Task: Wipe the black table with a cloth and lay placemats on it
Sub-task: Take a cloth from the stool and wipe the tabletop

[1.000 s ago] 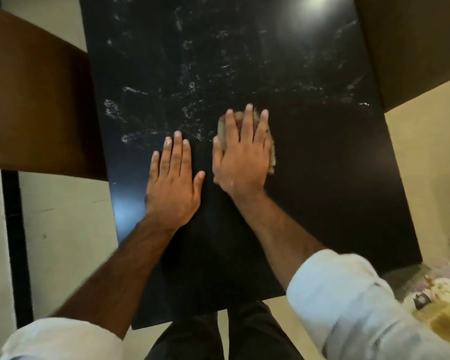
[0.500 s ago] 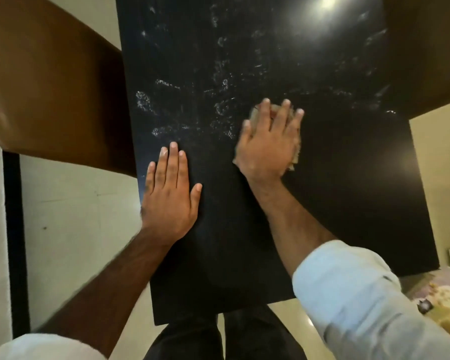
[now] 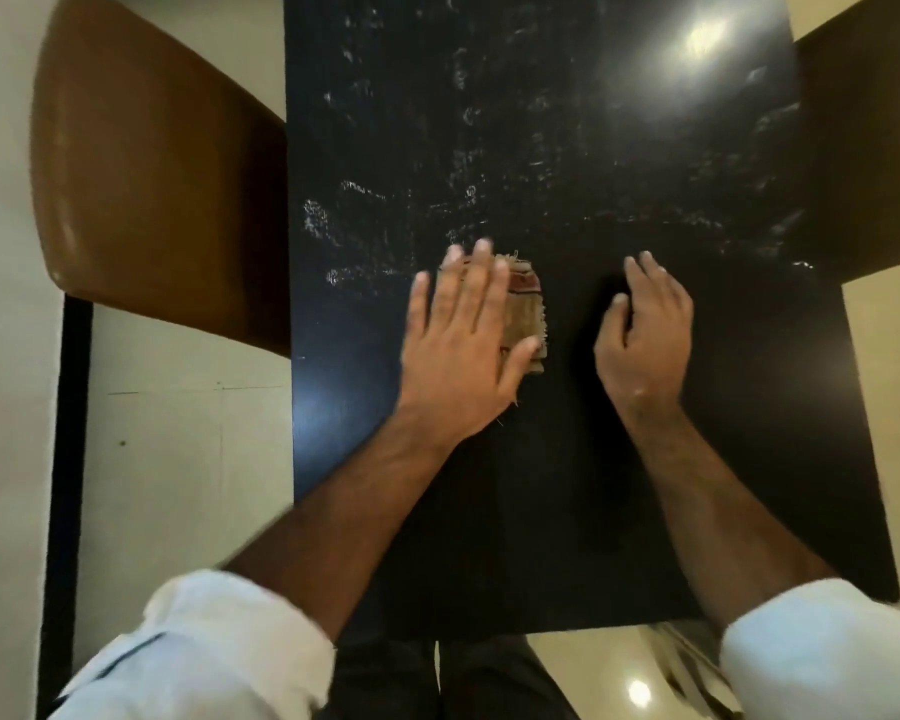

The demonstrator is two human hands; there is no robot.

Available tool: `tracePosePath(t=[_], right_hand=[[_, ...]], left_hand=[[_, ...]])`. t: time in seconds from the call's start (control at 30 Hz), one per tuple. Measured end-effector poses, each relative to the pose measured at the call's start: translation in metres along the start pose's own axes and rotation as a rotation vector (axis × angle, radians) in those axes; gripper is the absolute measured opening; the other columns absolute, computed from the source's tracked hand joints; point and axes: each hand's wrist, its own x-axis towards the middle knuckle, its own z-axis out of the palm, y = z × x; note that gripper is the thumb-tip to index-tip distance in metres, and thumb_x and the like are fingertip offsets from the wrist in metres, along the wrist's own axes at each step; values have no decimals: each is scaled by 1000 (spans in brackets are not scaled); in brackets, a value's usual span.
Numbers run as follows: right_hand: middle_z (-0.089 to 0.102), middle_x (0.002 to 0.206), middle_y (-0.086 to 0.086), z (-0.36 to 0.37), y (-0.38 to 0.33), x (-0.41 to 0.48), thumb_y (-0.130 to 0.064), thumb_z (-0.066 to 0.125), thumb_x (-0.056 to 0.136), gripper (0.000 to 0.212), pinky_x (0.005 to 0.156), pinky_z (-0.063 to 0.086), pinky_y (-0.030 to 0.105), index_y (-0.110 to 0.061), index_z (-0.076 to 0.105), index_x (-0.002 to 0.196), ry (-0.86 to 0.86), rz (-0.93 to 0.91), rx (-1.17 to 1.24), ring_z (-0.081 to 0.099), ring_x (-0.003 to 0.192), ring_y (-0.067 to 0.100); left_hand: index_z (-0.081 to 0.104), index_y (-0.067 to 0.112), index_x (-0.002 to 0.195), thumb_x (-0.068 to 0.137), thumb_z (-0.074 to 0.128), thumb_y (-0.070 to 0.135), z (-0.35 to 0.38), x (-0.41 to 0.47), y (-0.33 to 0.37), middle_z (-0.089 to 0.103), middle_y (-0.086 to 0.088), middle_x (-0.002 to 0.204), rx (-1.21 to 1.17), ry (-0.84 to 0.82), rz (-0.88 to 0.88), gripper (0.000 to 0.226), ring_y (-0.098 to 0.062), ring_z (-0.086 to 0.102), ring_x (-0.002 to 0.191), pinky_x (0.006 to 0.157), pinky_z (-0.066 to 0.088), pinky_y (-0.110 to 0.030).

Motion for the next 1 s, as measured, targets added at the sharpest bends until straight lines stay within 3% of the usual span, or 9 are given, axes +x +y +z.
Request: tracePosePath(t=[0.17, 0.3, 0.43, 0.5, 0.6, 0.7, 0.83, 0.9, 1.0], right_hand=[[61, 161, 10, 18, 16, 2, -23, 46, 115, 46, 132, 35, 39, -6, 61, 155, 62, 3, 17, 47, 157, 27], [61, 161, 9, 19, 19, 0, -25, 45, 115, 47, 131, 35, 37, -7, 61, 156, 76, 13, 55, 46, 157, 26], [58, 164, 9, 17, 17, -3, -25, 46, 116, 47, 133, 32, 38, -6, 60, 157, 52, 18, 68, 41, 161, 26], [57, 166, 9, 18, 18, -2, -26, 46, 116, 47, 134, 31, 40, -6, 59, 157, 42, 17, 55, 39, 162, 26], [55, 167, 9, 21, 16, 1, -27, 46, 116, 48, 134, 31, 42, -7, 60, 157, 39, 24, 38, 37, 163, 25], [55, 167, 9, 21, 15, 1, -24, 46, 116, 46, 134, 30, 42, -7, 60, 157, 36, 17, 22, 37, 163, 25], [56, 166, 10, 19, 12, -1, -21, 47, 116, 45, 133, 33, 46, -6, 60, 156, 38, 20, 3, 37, 162, 25], [55, 167, 10, 18, 9, -2, -21, 47, 116, 45, 133, 33, 46, -5, 60, 156, 31, 30, 11, 37, 163, 25], [56, 166, 11, 17, 5, -2, -18, 49, 115, 44, 134, 32, 46, -4, 61, 155, 34, 29, 18, 37, 163, 25]], left_hand=[[22, 10, 176, 116, 28, 56, 34, 20, 30, 15, -14, 186, 71, -40, 68, 77, -34, 10, 173, 138, 7, -58], [19, 13, 178, 116, 30, 54, 40, -33, 31, 9, -11, 187, 53, -86, 265, 75, -31, 2, 174, 138, 7, -59], [18, 18, 178, 118, 25, 55, 15, -21, -41, 11, -7, 187, 132, -63, 56, 71, -30, 5, 174, 139, 10, -57], [18, 18, 178, 117, 13, 57, 1, 18, -83, 13, -8, 187, 161, -56, -69, 73, -31, 8, 174, 139, 12, -58], [17, 16, 178, 117, 13, 56, -11, 90, -102, 13, -8, 187, 147, -11, -150, 73, -31, 8, 173, 138, 15, -61], [23, 12, 177, 117, 19, 51, -3, 124, -63, 18, -12, 186, 151, 43, -73, 72, -34, 14, 172, 136, 18, -63], [21, 12, 177, 117, 24, 50, 11, 81, -24, 12, -12, 187, 148, -2, 170, 71, -33, 9, 173, 135, 14, -63], [17, 14, 178, 118, 22, 52, 7, 41, -43, 7, -10, 188, 130, -49, 166, 71, -30, 4, 174, 136, 13, -61], [12, 16, 179, 117, 14, 55, -7, 0, -104, 3, -9, 188, 165, -89, 20, 73, -30, 2, 174, 138, 15, -60]])
